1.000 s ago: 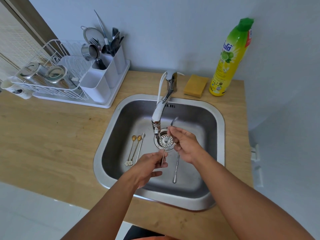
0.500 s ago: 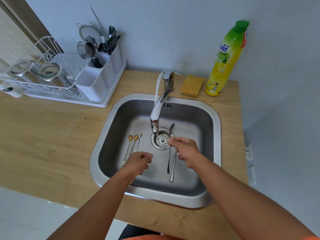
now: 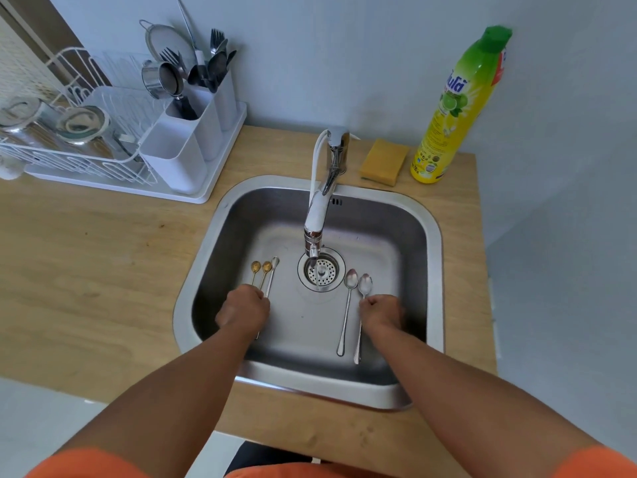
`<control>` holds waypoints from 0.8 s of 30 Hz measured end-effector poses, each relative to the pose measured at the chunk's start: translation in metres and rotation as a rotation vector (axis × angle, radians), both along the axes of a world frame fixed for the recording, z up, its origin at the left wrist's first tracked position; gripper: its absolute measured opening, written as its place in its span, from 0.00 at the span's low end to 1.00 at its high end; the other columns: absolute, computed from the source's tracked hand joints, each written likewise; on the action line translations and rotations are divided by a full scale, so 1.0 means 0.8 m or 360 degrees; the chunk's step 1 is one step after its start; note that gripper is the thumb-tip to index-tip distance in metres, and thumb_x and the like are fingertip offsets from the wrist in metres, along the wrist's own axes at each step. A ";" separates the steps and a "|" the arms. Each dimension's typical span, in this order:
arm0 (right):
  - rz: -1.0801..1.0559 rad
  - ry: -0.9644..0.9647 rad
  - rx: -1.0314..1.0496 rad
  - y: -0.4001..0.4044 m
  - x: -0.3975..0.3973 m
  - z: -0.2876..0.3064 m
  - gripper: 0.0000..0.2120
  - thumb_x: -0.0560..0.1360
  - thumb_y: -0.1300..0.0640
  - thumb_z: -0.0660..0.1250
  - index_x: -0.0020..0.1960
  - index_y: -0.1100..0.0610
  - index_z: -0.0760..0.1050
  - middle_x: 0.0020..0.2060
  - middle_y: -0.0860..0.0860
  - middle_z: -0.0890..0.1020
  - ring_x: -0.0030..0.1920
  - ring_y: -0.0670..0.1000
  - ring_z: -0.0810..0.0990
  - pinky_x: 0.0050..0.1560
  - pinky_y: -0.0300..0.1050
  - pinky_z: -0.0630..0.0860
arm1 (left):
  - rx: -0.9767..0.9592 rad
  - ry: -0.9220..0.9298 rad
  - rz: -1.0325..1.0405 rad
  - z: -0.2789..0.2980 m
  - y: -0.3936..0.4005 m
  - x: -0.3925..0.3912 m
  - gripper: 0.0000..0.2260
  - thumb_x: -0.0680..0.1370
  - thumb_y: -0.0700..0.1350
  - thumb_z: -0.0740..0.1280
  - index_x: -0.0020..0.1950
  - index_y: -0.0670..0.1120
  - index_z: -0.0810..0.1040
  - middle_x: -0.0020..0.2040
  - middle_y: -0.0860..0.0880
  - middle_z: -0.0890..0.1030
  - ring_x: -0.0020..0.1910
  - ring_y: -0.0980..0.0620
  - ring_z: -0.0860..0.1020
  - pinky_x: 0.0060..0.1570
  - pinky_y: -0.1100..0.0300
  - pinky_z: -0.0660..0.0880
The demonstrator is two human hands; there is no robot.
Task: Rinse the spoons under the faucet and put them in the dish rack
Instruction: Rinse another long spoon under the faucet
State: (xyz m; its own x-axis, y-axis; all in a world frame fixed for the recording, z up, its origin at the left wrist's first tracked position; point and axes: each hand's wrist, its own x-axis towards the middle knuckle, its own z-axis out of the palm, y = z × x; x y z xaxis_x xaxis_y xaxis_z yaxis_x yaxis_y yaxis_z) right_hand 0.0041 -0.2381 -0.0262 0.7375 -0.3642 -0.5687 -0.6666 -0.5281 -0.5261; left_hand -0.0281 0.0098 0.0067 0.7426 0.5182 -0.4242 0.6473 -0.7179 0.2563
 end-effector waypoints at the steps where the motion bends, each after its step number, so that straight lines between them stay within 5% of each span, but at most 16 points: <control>1: -0.0002 0.0010 -0.0013 0.001 0.001 0.000 0.08 0.79 0.55 0.70 0.48 0.56 0.88 0.38 0.54 0.82 0.39 0.54 0.79 0.42 0.39 0.71 | 0.0010 0.0020 -0.0006 -0.003 0.000 -0.002 0.09 0.81 0.50 0.67 0.53 0.49 0.86 0.41 0.50 0.81 0.37 0.51 0.78 0.37 0.59 0.73; 16: -0.0050 0.0115 -0.0100 0.001 0.019 0.003 0.08 0.75 0.49 0.72 0.48 0.52 0.87 0.48 0.53 0.88 0.48 0.58 0.86 0.44 0.41 0.75 | 0.0104 0.0252 -0.0091 -0.021 -0.008 0.014 0.13 0.79 0.52 0.70 0.58 0.44 0.83 0.55 0.43 0.83 0.53 0.40 0.83 0.48 0.52 0.76; 24: 0.0016 0.0159 -0.0152 0.003 0.022 0.000 0.07 0.75 0.51 0.71 0.46 0.53 0.85 0.47 0.52 0.87 0.48 0.58 0.85 0.46 0.43 0.79 | -0.0190 0.0250 0.0192 -0.042 0.006 0.025 0.13 0.75 0.50 0.75 0.43 0.43 0.75 0.46 0.44 0.81 0.42 0.42 0.80 0.43 0.53 0.79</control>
